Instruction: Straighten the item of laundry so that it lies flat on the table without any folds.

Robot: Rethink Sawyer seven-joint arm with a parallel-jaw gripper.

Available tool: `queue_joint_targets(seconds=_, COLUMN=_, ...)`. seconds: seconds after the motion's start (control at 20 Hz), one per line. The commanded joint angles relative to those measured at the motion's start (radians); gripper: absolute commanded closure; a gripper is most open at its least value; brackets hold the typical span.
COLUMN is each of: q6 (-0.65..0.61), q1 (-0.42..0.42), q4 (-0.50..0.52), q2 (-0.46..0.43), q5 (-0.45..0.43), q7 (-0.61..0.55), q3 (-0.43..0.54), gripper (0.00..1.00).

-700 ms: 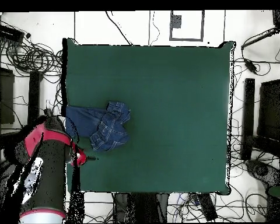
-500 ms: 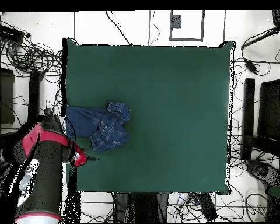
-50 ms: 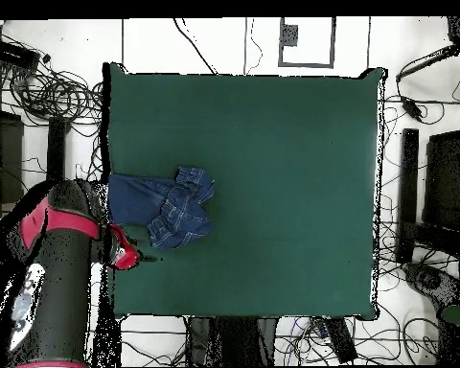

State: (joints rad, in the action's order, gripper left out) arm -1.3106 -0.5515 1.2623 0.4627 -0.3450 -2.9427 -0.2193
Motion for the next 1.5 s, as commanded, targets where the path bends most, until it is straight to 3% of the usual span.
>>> queue_joint_targets(seconds=0.05, q6=-0.042, q1=-0.01, q4=-0.074, q2=-0.167, q5=-0.004, q7=-0.139, q3=0.032, gripper=0.0)
queue_joint_targets(seconds=0.95, q6=0.044, q1=0.006, q4=-0.208, q2=-0.343, q5=-0.01, q7=-0.131, q3=0.024, gripper=0.0)
queue_joint_targets(seconds=1.5, q6=-0.083, q1=-0.035, q4=-0.347, q2=-0.41, q5=0.045, q7=-0.198, q3=0.013, gripper=0.0)
